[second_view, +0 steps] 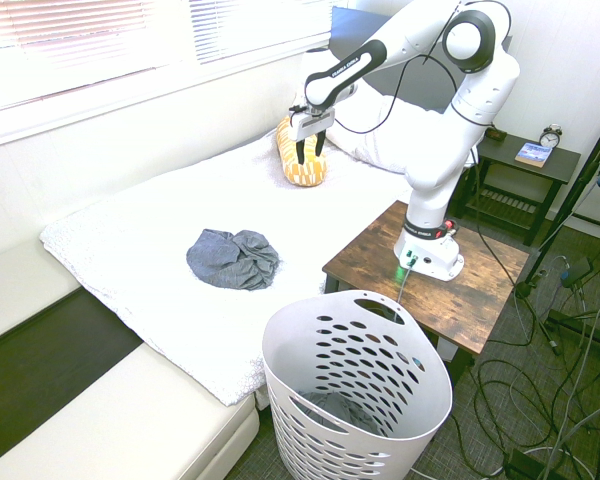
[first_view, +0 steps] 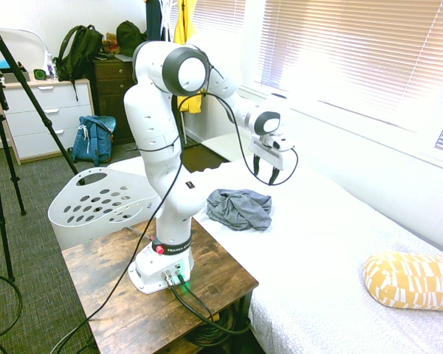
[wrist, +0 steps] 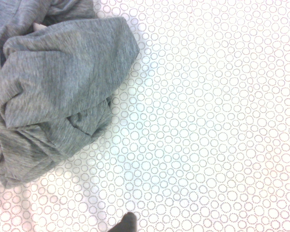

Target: Put my clothes in the laundry bag

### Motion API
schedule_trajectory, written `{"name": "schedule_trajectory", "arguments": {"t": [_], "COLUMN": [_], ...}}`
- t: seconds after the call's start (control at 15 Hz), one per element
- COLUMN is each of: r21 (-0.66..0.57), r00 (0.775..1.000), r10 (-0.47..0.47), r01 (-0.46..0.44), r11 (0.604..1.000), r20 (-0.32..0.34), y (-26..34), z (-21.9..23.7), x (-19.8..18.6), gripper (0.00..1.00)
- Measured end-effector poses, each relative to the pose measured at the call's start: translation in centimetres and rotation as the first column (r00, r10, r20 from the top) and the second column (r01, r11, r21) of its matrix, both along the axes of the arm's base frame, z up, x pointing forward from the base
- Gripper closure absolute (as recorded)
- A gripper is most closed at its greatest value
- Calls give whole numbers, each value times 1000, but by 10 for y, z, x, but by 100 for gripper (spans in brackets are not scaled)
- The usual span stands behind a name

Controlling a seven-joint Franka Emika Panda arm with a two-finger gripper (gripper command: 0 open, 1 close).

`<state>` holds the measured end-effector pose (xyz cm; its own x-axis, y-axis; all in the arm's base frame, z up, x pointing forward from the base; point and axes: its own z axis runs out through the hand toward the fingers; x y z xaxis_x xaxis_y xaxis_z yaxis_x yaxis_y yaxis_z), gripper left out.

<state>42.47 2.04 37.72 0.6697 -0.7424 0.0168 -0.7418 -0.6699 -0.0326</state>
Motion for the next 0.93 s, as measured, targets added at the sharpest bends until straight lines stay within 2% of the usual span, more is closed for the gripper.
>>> {"name": "schedule_trajectory", "arguments": {"t": [0.27, 0.47, 0.73, 0.93], "r21": [-3, 21, 103, 124], "r00": [999, 994, 991, 984], "r10": [32, 83, 125, 175], "r01": [-32, -85, -130, -178], "r11": [999, 996, 986, 976], "r20": [27, 70, 54, 33], "y": [14, 55, 118, 180], "z": [-9, -26, -93, -142], "x": [9, 43, 95, 106], "gripper": [0, 0, 0, 0]}}
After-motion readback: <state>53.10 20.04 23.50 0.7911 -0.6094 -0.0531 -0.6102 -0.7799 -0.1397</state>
